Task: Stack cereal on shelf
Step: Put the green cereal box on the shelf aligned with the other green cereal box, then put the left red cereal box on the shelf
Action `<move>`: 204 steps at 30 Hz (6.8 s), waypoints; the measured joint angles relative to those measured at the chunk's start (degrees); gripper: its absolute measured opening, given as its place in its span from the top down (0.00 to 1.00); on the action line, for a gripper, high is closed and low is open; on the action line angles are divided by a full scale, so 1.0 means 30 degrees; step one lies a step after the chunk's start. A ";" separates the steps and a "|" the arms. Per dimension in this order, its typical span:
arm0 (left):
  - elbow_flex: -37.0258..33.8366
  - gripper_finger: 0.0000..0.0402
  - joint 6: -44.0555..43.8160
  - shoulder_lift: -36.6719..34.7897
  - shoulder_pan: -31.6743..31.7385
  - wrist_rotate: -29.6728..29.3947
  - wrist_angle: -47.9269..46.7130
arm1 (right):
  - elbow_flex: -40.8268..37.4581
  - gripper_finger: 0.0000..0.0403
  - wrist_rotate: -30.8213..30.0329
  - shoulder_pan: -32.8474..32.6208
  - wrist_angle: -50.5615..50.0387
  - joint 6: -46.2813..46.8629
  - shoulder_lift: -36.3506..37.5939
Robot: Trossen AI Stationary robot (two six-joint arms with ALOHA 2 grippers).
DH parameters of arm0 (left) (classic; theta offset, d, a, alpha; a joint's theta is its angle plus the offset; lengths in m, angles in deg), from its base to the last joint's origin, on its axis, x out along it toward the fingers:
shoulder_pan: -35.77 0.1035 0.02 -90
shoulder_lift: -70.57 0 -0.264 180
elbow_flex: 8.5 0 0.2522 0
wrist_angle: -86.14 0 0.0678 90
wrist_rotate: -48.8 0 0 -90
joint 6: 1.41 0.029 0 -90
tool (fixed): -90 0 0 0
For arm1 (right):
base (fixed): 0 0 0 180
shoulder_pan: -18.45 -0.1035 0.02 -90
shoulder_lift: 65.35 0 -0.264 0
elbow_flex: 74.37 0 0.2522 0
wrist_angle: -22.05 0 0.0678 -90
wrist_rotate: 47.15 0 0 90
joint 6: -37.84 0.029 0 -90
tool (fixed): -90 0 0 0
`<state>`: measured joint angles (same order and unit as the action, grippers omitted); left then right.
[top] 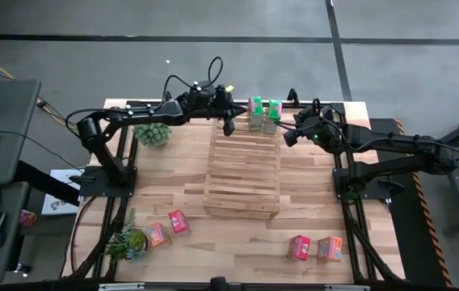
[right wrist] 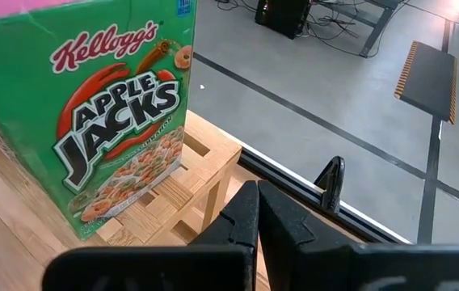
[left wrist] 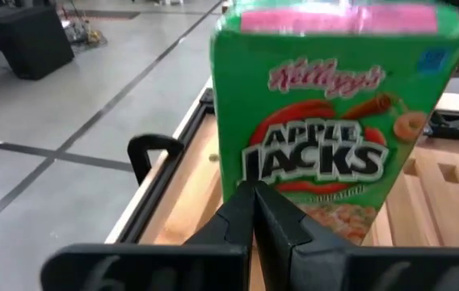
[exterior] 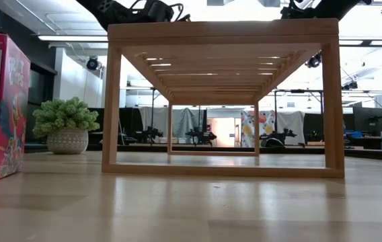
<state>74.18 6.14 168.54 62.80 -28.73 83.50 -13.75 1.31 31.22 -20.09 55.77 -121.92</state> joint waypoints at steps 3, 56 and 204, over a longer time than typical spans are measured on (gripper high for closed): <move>0.0000 1.00 -0.0141 0.0226 -0.0032 -0.0113 0.0586 | 0.0000 1.00 -0.0007 -0.0005 0.0007 0.0000 0.0000; -1.0375 0.65 0.0229 -1.6950 -0.7787 0.2838 -0.1765 | 0.0000 1.00 0.3113 -0.0005 -0.2969 0.2442 0.2076; -1.1234 1.00 -0.5829 -0.7351 -1.2422 -0.3999 -1.0685 | -0.0022 1.00 0.4002 -0.0020 -0.6436 0.5219 0.1341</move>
<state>40.48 -11.35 146.49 25.53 -40.73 51.45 -13.82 13.32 31.16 -39.40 71.43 -117.90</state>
